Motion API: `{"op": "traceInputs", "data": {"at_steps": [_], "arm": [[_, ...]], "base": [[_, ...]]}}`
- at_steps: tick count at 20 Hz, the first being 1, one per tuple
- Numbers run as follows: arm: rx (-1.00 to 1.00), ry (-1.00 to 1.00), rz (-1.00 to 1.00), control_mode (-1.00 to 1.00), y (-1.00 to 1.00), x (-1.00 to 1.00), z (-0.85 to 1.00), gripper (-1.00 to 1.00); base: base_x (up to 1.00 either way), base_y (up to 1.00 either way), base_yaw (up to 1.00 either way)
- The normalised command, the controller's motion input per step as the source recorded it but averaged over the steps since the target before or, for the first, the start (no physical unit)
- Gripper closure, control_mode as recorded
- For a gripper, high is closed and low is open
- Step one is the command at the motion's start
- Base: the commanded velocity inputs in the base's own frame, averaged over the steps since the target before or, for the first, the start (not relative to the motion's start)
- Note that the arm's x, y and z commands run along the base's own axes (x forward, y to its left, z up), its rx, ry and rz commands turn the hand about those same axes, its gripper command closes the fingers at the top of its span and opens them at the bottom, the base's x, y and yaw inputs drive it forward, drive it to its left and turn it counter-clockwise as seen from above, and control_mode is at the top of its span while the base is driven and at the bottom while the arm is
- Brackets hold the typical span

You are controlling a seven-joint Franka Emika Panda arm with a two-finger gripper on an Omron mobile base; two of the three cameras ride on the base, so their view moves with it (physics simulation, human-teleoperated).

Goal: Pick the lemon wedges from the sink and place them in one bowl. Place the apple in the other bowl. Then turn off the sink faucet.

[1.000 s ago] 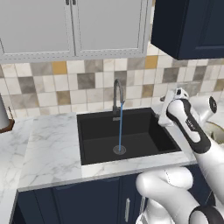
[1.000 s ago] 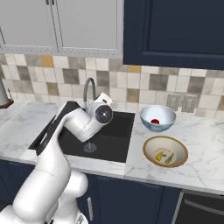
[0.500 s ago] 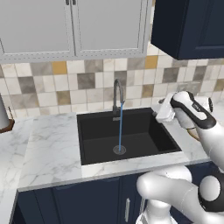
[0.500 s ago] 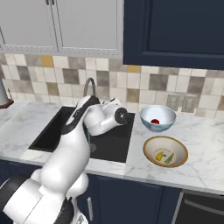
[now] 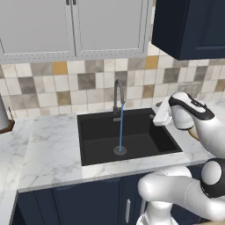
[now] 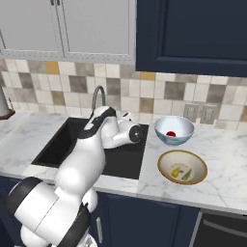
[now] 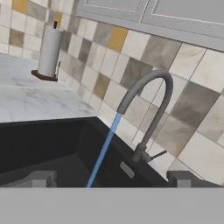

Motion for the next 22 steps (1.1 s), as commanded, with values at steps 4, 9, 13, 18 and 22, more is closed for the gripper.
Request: {"op": "traceInputs", "data": {"at_steps": [4, 9, 13, 18, 22], "arm": [[0.22, 0.13, -0.08, -1.0, 0.1, 0.16, -0.01, -1.0], [0.14, 0.07, -0.06, -1.0, 0.13, 0.21, -0.01, -1.0], [0.0, -0.02, -0.04, -1.0, 0.02, 0.43, -0.09, -1.0], [0.0, -0.01, -0.02, -1.0, 0.0, 0.54, -0.28, -1.0], [0.0, 0.0, -0.01, -1.0, -0.03, 0.43, -0.27, -1.0]], "base": [[0.0, 0.0, 0.0], [0.0, 0.0, 0.0], [0.0, 0.0, 0.0], [0.0, 0.0, 0.0], [0.0, 0.0, 0.0]]}}
